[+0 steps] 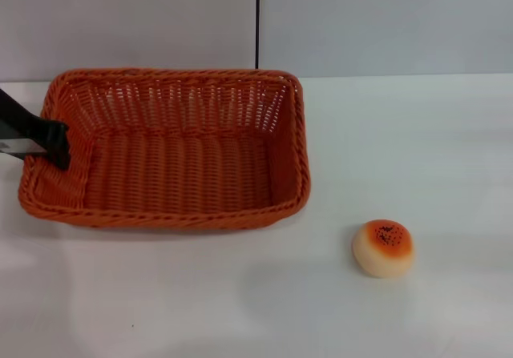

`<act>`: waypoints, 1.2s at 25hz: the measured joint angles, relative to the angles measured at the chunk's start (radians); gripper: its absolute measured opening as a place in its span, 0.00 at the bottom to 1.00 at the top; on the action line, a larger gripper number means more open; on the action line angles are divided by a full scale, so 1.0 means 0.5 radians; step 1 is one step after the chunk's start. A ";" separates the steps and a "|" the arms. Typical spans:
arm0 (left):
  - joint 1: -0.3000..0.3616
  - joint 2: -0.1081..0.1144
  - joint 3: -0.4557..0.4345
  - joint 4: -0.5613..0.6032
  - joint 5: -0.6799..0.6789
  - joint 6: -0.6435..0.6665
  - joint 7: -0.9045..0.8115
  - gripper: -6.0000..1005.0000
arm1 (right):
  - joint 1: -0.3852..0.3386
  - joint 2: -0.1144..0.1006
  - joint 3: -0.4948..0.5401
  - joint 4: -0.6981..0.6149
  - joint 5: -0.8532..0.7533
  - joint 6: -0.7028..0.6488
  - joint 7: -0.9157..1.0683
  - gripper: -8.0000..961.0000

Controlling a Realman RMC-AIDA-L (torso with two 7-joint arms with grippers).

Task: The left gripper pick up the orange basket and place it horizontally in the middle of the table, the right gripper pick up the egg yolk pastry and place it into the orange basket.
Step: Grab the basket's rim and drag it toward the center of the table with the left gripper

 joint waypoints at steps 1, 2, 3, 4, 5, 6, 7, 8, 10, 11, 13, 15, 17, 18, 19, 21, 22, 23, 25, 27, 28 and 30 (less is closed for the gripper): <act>-0.002 -0.007 0.014 0.021 -0.002 0.014 0.000 0.14 | 0.002 0.000 -0.002 0.000 0.000 0.000 0.000 0.57; -0.008 -0.014 0.025 0.037 -0.003 0.037 0.001 0.14 | 0.004 0.002 -0.007 -0.001 0.001 0.000 0.000 0.57; -0.013 -0.017 0.029 0.039 -0.003 0.054 0.003 0.14 | 0.004 0.005 -0.009 -0.002 0.001 -0.001 0.000 0.57; -0.018 -0.020 0.036 0.042 -0.004 0.070 0.006 0.14 | 0.005 0.008 -0.009 -0.004 0.001 -0.004 0.000 0.57; -0.020 -0.023 0.045 0.050 -0.004 0.088 0.011 0.14 | 0.005 0.010 -0.007 -0.004 0.001 -0.007 0.000 0.57; -0.020 -0.023 0.045 0.050 -0.004 0.088 0.011 0.14 | 0.005 0.011 -0.006 -0.005 0.002 -0.008 0.000 0.57; -0.019 -0.027 0.049 0.077 -0.004 0.116 0.019 0.14 | 0.005 0.012 -0.003 -0.006 0.002 -0.009 0.000 0.57; -0.015 -0.027 0.049 0.087 -0.004 0.127 0.021 0.14 | 0.005 0.013 -0.003 -0.007 0.002 -0.009 0.000 0.57; -0.007 -0.027 0.049 0.103 -0.005 0.147 0.024 0.13 | 0.005 0.015 -0.006 -0.008 0.002 -0.007 0.000 0.57; -0.004 -0.024 0.048 0.106 -0.005 0.157 0.029 0.13 | 0.004 0.018 -0.008 -0.009 0.002 -0.006 0.000 0.57; 0.001 -0.019 0.046 0.109 -0.007 0.174 0.043 0.14 | 0.004 0.027 -0.008 -0.012 0.002 -0.003 0.000 0.57; 0.007 -0.017 0.049 0.105 -0.007 0.185 0.056 0.14 | 0.005 0.034 -0.006 -0.016 0.002 -0.003 0.000 0.57; 0.015 -0.016 0.051 0.094 -0.006 0.188 0.057 0.14 | 0.006 0.038 -0.004 -0.016 0.002 -0.005 0.000 0.57; 0.024 -0.018 0.051 0.094 -0.006 0.187 0.057 0.15 | 0.007 0.040 -0.005 -0.016 0.002 -0.006 0.000 0.57; 0.024 -0.018 0.051 0.094 -0.006 0.187 0.057 0.15 | 0.009 0.042 -0.006 -0.017 0.002 -0.006 0.000 0.57; 0.045 -0.025 0.052 0.102 -0.006 0.177 0.057 0.15 | 0.014 0.045 -0.010 -0.017 0.002 -0.006 0.000 0.57; 0.053 -0.029 0.053 0.104 -0.006 0.168 0.054 0.16 | 0.018 0.048 -0.010 -0.017 0.002 -0.005 0.000 0.57; 0.057 -0.032 0.053 0.101 -0.006 0.159 0.048 0.16 | 0.021 0.051 -0.007 -0.018 0.002 -0.005 0.000 0.57; 0.059 -0.038 0.050 0.092 -0.006 0.158 0.034 0.16 | 0.026 0.056 -0.002 -0.019 0.002 -0.002 0.000 0.57; 0.057 -0.051 0.051 0.091 -0.006 0.167 0.023 0.17 | 0.034 0.058 0.000 -0.020 0.002 -0.001 0.000 0.57; 0.057 -0.051 0.051 0.091 -0.006 0.167 0.023 0.17 | 0.037 0.060 0.001 -0.020 0.002 -0.001 0.000 0.57; 0.044 -0.052 0.029 0.049 -0.007 0.178 0.012 0.17 | 0.045 0.063 0.001 -0.023 0.002 -0.008 0.000 0.57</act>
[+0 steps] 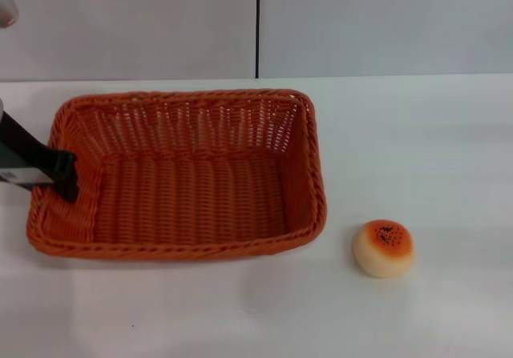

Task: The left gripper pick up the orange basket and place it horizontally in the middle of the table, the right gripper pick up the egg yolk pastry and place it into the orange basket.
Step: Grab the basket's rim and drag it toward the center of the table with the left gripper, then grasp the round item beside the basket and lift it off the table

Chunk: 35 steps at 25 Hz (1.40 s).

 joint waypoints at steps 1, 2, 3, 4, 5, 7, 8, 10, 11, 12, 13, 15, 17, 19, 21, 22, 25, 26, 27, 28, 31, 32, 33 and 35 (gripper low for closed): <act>-0.014 0.004 -0.031 -0.042 0.000 0.006 -0.005 0.17 | 0.000 0.000 0.000 0.000 0.000 0.000 0.000 0.57; -0.022 0.009 -0.057 -0.072 0.000 0.007 -0.006 0.18 | 0.005 0.004 0.000 0.000 0.000 -0.007 0.000 0.57; -0.026 0.013 -0.090 -0.101 -0.002 0.007 -0.006 0.18 | 0.005 0.004 0.000 0.000 0.000 -0.007 0.000 0.57; -0.026 0.018 -0.122 -0.119 -0.002 0.002 -0.005 0.18 | 0.006 0.006 0.000 0.000 0.000 -0.009 0.000 0.57; -0.026 0.018 -0.122 -0.119 -0.002 0.002 -0.005 0.18 | 0.008 0.012 -0.002 -0.001 0.000 -0.011 0.000 0.57; -0.004 0.033 -0.215 -0.090 -0.006 -0.007 0.027 0.19 | 0.010 0.016 -0.002 -0.004 0.000 -0.011 0.000 0.57; 0.000 0.036 -0.239 -0.078 -0.007 -0.007 0.040 0.19 | 0.012 0.021 -0.002 -0.008 0.000 -0.012 0.000 0.57; 0.006 0.043 -0.290 -0.055 -0.011 -0.003 0.070 0.19 | 0.015 0.042 0.000 -0.032 0.000 -0.012 0.000 0.57; 0.006 0.043 -0.290 -0.055 -0.011 -0.003 0.070 0.22 | 0.015 0.042 0.000 -0.032 0.000 -0.012 0.000 0.57; 0.005 0.052 -0.301 -0.049 -0.012 -0.002 0.088 0.25 | 0.015 0.053 -0.001 -0.049 0.000 -0.012 0.000 0.57; 0.004 0.055 -0.299 -0.047 -0.012 -0.001 0.094 0.28 | 0.015 0.053 -0.001 -0.049 0.000 -0.012 0.000 0.57; -0.006 0.064 -0.295 -0.023 -0.012 0.010 0.122 0.33 | 0.015 0.058 -0.006 -0.056 0.000 -0.012 0.007 0.57; -0.008 0.071 -0.299 0.024 -0.012 0.025 0.146 0.39 | 0.014 0.057 -0.007 -0.056 0.000 -0.012 0.017 0.57; -0.009 0.076 -0.302 0.052 -0.013 0.034 0.161 0.56 | 0.010 0.057 -0.005 -0.056 0.000 -0.014 0.035 0.57; -0.009 0.089 -0.326 0.106 -0.014 0.054 0.212 0.68 | 0.006 0.057 -0.003 -0.058 0.000 -0.013 0.040 0.57; -0.009 0.096 -0.353 0.131 -0.017 0.060 0.243 0.72 | 0.002 0.057 -0.008 -0.064 -0.002 -0.007 0.041 0.57; 0.006 0.108 -0.586 0.225 -0.126 0.058 0.434 0.83 | -0.010 0.058 -0.017 -0.077 -0.011 0.010 0.036 0.57; 0.006 0.108 -0.586 0.225 -0.126 0.058 0.434 0.83 | -0.010 0.058 -0.017 -0.077 -0.011 0.010 0.036 0.57; 0.036 0.117 -0.728 0.235 -0.262 0.017 0.574 0.83 | -0.018 0.059 -0.018 -0.080 -0.016 0.026 0.031 0.57; 0.036 0.117 -0.728 0.235 -0.262 0.017 0.574 0.82 | -0.031 0.056 -0.022 -0.086 -0.033 0.052 0.032 0.57; 0.141 0.126 -0.914 0.178 -0.641 -0.087 0.905 0.82 | -0.066 0.053 -0.026 -0.155 -0.141 0.081 0.073 0.57; 0.175 0.126 -0.947 0.158 -0.761 -0.118 1.003 0.82 | -0.092 0.062 -0.028 -0.262 -0.304 0.102 0.163 0.57; 0.229 0.122 -0.977 0.128 -0.895 -0.149 1.121 0.82 | -0.092 0.062 -0.028 -0.262 -0.304 0.102 0.163 0.57; 0.396 0.099 -1.016 0.016 -1.325 -0.294 1.469 0.82 | -0.108 0.072 -0.028 -0.449 -0.606 0.150 0.428 0.57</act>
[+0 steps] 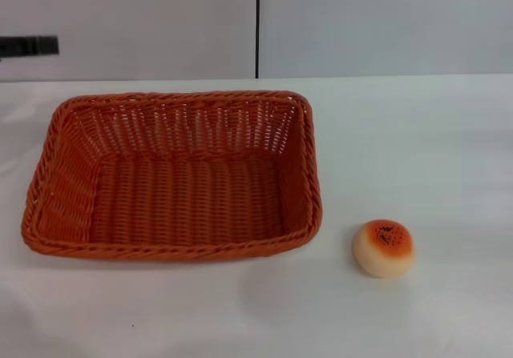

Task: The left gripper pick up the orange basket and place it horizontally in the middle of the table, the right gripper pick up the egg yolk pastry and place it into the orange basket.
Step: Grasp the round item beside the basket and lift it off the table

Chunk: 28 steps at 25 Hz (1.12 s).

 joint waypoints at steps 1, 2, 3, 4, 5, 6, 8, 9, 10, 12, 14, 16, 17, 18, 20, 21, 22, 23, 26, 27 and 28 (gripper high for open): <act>0.000 0.000 0.000 0.000 0.000 0.000 0.000 0.82 | 0.000 0.000 0.000 0.000 0.000 0.000 0.000 0.57; 0.064 -0.014 -0.004 -0.053 -0.162 -0.059 0.150 0.82 | 0.004 0.003 0.000 -0.139 -0.251 0.008 0.222 0.57; 0.103 -0.025 -0.005 -0.090 -0.259 -0.088 0.239 0.82 | 0.004 0.003 0.000 -0.139 -0.251 0.008 0.222 0.57; 0.159 -0.039 -0.008 -0.143 -0.400 -0.120 0.377 0.82 | 0.013 0.003 0.000 -0.209 -0.387 0.009 0.326 0.57; 0.248 -0.070 -0.010 -0.229 -0.646 -0.170 0.638 0.82 | 0.052 0.003 0.000 -0.354 -0.663 0.011 0.548 0.57; 0.248 -0.070 -0.010 -0.229 -0.646 -0.170 0.638 0.82 | 0.052 0.003 0.000 -0.354 -0.663 0.011 0.548 0.57; 0.307 -0.097 -0.011 -0.285 -0.801 -0.226 0.849 0.82 | 0.116 -0.001 -0.003 -0.493 -0.954 0.012 0.766 0.57; 0.333 -0.109 -0.010 -0.343 -0.884 -0.266 0.960 0.82 | 0.155 -0.007 -0.013 -0.567 -1.083 0.008 0.883 0.57; 0.358 -0.116 -0.009 -0.471 -1.004 -0.305 1.133 0.82 | 0.225 -0.014 -0.083 -0.720 -1.330 -0.026 1.137 0.57; 0.364 -0.114 -0.011 -0.617 -1.103 -0.324 1.341 0.82 | 0.250 -0.021 -0.131 -0.785 -1.442 -0.052 1.259 0.57; 0.366 -0.114 -0.014 -0.730 -1.171 -0.337 1.502 0.82 | 0.325 -0.041 -0.260 -0.913 -1.688 -0.139 1.514 0.57; 0.379 -0.122 -0.015 -0.961 -1.335 -0.364 1.861 0.82 | 0.487 -0.078 -0.405 -1.029 -2.067 -0.355 1.944 0.57; 0.382 -0.120 -0.015 -1.031 -1.376 -0.369 1.952 0.82 | 0.487 -0.078 -0.405 -1.029 -2.067 -0.355 1.944 0.57; 0.385 -0.119 -0.015 -1.097 -1.411 -0.372 2.037 0.82 | 0.530 -0.083 -0.433 -1.051 -2.158 -0.399 2.043 0.57; 0.386 -0.113 -0.016 -1.179 -1.453 -0.377 2.138 0.82 | 0.595 -0.086 -0.526 -1.096 -2.307 -0.447 2.219 0.57; 0.387 -0.113 -0.016 -1.210 -1.469 -0.380 2.179 0.82 | 0.595 -0.086 -0.526 -1.096 -2.307 -0.447 2.219 0.57; 0.390 -0.113 -0.017 -1.244 -1.488 -0.385 2.237 0.82 | 0.620 -0.085 -0.576 -1.108 -2.361 -0.470 2.285 0.57; 0.394 -0.115 -0.018 -1.262 -1.499 -0.388 2.278 0.82 | 0.650 -0.087 -0.639 -1.114 -2.397 -0.499 2.351 0.57; 0.401 -0.116 -0.020 -1.322 -1.526 -0.393 2.340 0.82 | 0.733 -0.092 -0.799 -1.101 -2.460 -0.609 2.507 0.57; 0.401 -0.113 -0.021 -1.344 -1.536 -0.393 2.348 0.82 | 0.761 -0.093 -0.843 -1.091 -2.469 -0.647 2.552 0.57; 0.403 -0.112 -0.023 -1.351 -1.539 -0.393 2.355 0.82 | 0.790 -0.092 -0.889 -1.078 -2.473 -0.678 2.589 0.57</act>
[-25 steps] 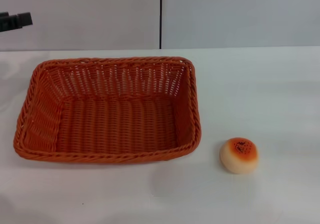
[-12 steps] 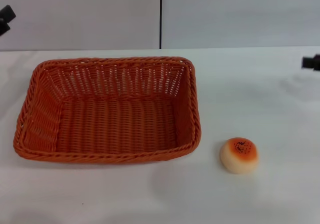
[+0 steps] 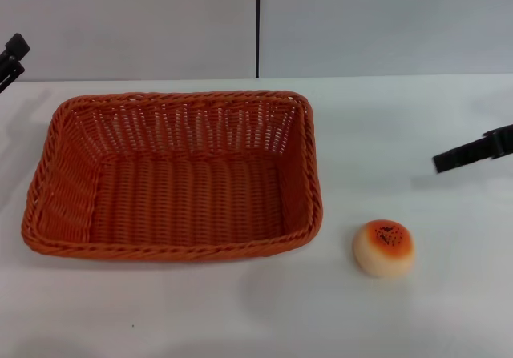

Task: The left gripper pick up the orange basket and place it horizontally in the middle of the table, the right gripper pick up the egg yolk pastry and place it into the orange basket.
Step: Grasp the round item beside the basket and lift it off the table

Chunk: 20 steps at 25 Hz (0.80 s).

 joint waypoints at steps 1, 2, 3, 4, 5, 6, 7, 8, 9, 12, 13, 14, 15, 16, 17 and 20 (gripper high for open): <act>0.004 -0.001 -0.005 -0.007 -0.005 0.000 0.018 0.82 | 0.022 0.003 -0.029 0.013 0.000 -0.024 0.020 0.57; 0.008 -0.005 -0.010 -0.022 -0.006 0.001 0.052 0.82 | 0.075 0.021 -0.082 0.063 0.005 -0.064 0.044 0.57; 0.008 -0.005 -0.010 -0.022 -0.006 0.001 0.052 0.82 | 0.075 0.021 -0.082 0.063 0.005 -0.064 0.044 0.57; 0.011 -0.007 -0.013 -0.059 -0.007 0.006 0.107 0.82 | 0.097 0.029 -0.097 0.095 0.006 -0.074 0.049 0.57; 0.011 -0.007 -0.015 -0.103 -0.008 0.010 0.156 0.82 | 0.118 0.039 -0.112 0.140 0.006 -0.078 0.054 0.57; 0.011 -0.005 -0.017 -0.123 -0.012 0.010 0.178 0.82 | 0.134 0.047 -0.129 0.180 0.006 -0.078 0.055 0.57; 0.012 -0.005 -0.021 -0.158 -0.024 0.007 0.225 0.82 | 0.158 0.065 -0.181 0.269 0.007 -0.069 0.057 0.57; 0.012 -0.005 -0.021 -0.158 -0.024 0.007 0.225 0.82 | 0.158 0.065 -0.181 0.269 0.007 -0.069 0.057 0.57; 0.015 -0.006 -0.025 -0.177 -0.032 0.002 0.244 0.82 | 0.169 0.074 -0.216 0.330 0.007 -0.057 0.060 0.56; 0.017 -0.007 -0.042 -0.216 -0.037 0.000 0.276 0.82 | 0.183 0.087 -0.232 0.400 -0.001 -0.053 0.069 0.55; 0.017 -0.007 -0.042 -0.216 -0.037 0.000 0.276 0.82 | 0.183 0.087 -0.232 0.400 -0.001 -0.053 0.069 0.55; 0.018 -0.007 -0.063 -0.240 -0.039 0.000 0.309 0.82 | 0.180 0.095 -0.264 0.401 -0.021 -0.051 0.109 0.55; 0.020 -0.006 -0.124 -0.302 -0.041 0.000 0.396 0.82 | 0.180 0.095 -0.264 0.401 -0.021 -0.051 0.109 0.55; 0.021 -0.006 -0.158 -0.335 -0.042 0.000 0.442 0.82 | 0.174 0.097 -0.298 0.386 -0.039 -0.044 0.145 0.54; 0.022 -0.006 -0.179 -0.360 -0.042 0.000 0.477 0.82 | 0.162 0.099 -0.364 0.344 -0.069 -0.044 0.206 0.54; 0.022 -0.007 -0.220 -0.413 -0.042 0.000 0.548 0.82 | 0.147 0.099 -0.432 0.280 -0.089 -0.063 0.262 0.53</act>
